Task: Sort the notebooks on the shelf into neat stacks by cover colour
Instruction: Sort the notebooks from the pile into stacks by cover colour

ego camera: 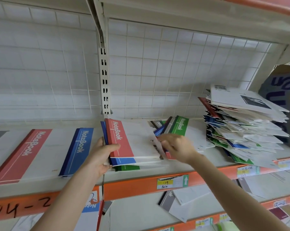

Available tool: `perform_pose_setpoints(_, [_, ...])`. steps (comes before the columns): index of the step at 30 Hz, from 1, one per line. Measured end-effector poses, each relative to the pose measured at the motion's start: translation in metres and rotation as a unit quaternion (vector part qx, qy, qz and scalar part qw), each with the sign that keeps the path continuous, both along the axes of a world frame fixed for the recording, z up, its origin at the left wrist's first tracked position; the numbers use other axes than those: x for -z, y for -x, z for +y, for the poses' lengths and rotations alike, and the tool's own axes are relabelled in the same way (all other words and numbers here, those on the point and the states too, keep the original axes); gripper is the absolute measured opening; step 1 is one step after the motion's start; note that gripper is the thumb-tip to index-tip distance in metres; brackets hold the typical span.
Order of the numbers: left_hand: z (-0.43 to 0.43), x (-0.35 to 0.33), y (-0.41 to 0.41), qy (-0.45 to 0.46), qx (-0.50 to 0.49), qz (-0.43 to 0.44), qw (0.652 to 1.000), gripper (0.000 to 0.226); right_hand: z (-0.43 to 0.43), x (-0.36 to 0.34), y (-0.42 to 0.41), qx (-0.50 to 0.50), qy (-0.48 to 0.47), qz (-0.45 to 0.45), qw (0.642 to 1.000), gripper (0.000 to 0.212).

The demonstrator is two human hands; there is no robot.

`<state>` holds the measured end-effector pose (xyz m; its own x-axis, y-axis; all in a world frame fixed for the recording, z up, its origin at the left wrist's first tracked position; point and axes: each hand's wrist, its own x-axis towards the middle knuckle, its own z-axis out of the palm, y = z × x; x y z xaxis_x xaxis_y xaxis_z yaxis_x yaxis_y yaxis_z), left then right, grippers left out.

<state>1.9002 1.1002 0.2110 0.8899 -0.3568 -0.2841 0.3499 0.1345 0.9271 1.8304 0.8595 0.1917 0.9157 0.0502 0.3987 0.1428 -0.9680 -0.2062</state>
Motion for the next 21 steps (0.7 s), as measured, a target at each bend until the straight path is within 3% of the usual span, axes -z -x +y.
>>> perform_pose_setpoints(4, [-0.002,0.000,0.000,-0.003,0.001,-0.005,1.000,0.029,-0.041,-0.009,-0.002,0.210,-0.028,0.103,0.972,0.032])
perform_pose_setpoints(8, [-0.001,0.001,-0.001,-0.002,0.003,0.000,1.000,0.029,-0.051,-0.014,0.001,0.259,0.008,0.221,0.940,0.032])
perform_pose_setpoints(12, [0.000,0.001,-0.003,0.001,0.006,0.007,1.000,0.029,-0.052,-0.006,-0.006,0.288,0.168,0.186,0.924,0.028])
perform_pose_setpoints(15, [-0.001,0.001,-0.003,0.003,0.006,0.008,1.000,0.028,-0.049,-0.002,-0.006,0.297,0.185,0.168,0.922,0.022])
perform_pose_setpoints(17, [-0.001,0.001,-0.003,0.006,0.005,0.008,1.000,0.026,-0.040,-0.006,-0.005,0.282,0.175,0.087,0.939,0.018])
perform_pose_setpoints(19, [-0.001,0.001,-0.002,0.017,0.006,0.009,1.000,0.025,-0.024,-0.010,-0.006,0.211,0.176,-0.037,0.961,0.019])
perform_pose_setpoints(21, [-0.001,0.001,-0.001,0.027,0.006,0.011,1.000,0.024,0.002,-0.009,-0.008,0.076,0.124,-0.091,0.985,0.030])
